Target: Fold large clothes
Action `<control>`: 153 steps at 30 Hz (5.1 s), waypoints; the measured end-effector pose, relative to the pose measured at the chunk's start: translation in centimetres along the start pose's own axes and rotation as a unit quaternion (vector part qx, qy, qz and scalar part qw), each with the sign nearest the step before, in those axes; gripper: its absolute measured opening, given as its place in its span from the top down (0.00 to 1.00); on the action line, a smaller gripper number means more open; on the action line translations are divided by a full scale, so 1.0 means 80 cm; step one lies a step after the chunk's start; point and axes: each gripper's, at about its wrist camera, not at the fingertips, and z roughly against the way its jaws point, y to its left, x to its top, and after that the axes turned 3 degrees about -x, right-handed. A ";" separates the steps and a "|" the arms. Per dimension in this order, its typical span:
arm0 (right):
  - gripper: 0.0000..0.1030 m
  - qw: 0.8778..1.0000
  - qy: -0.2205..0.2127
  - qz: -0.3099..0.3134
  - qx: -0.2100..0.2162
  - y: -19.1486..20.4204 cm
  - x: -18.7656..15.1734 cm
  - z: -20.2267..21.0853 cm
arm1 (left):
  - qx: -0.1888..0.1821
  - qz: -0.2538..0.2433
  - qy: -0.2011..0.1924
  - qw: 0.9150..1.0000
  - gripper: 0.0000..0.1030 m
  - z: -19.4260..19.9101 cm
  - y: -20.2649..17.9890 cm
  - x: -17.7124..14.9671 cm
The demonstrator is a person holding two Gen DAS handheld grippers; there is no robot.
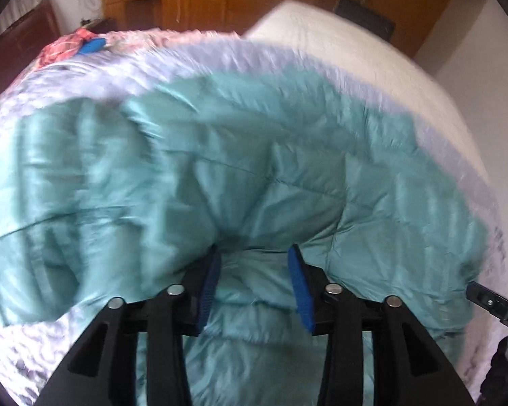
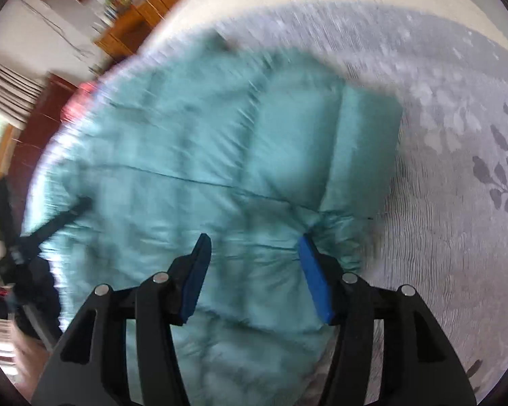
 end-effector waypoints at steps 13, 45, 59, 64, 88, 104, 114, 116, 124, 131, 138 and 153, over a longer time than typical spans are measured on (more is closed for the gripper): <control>0.40 0.991 -0.022 -0.075 -0.104 -0.104 -0.063 0.074 | 0.138 0.271 -0.095 0.948 0.31 0.192 0.297 -0.119; 0.50 0.988 0.009 -0.102 -0.117 -0.133 -0.098 0.050 | 0.052 0.351 -0.280 0.892 0.98 0.292 0.378 -0.110; 0.50 0.994 -0.019 -0.080 -0.073 -0.100 -0.098 0.067 | -0.058 0.092 -0.242 0.964 0.98 0.232 0.094 -0.005; 0.50 0.996 -0.013 -0.062 -0.064 -0.087 -0.096 0.061 | -0.096 0.043 -0.203 0.973 0.98 0.181 0.011 0.006; 0.50 0.998 0.009 -0.029 -0.052 -0.040 -0.077 0.039 | -0.139 -0.045 0.001 0.989 0.58 0.014 -0.065 -0.047; 0.45 0.986 0.116 0.071 0.095 0.151 0.024 -0.081 | 0.039 0.080 -0.098 0.991 0.52 0.135 0.145 -0.033; 0.97 0.986 0.101 0.067 0.110 0.132 0.035 -0.077 | 0.031 0.080 -0.077 0.993 0.52 0.098 0.145 -0.023; 0.97 0.990 0.077 0.056 0.106 0.111 0.039 -0.047 | 0.022 0.065 -0.083 0.994 0.52 0.098 0.131 -0.020; 0.97 0.998 0.017 -0.005 0.057 0.015 0.034 0.033 | -0.002 0.017 -0.085 0.996 0.52 0.079 0.067 0.007; 0.97 0.998 0.018 -0.059 0.020 -0.057 0.004 0.034 | 0.003 -0.020 -0.060 0.998 0.52 0.036 0.029 0.015; 0.93 0.997 0.055 -0.058 -0.010 -0.062 -0.016 -0.023 | 0.032 -0.046 -0.029 0.998 0.52 -0.003 0.022 0.007; 0.79 0.999 0.013 0.026 -0.037 0.018 0.044 -0.011 | 0.015 -0.101 -0.060 0.993 0.52 0.018 -0.041 0.035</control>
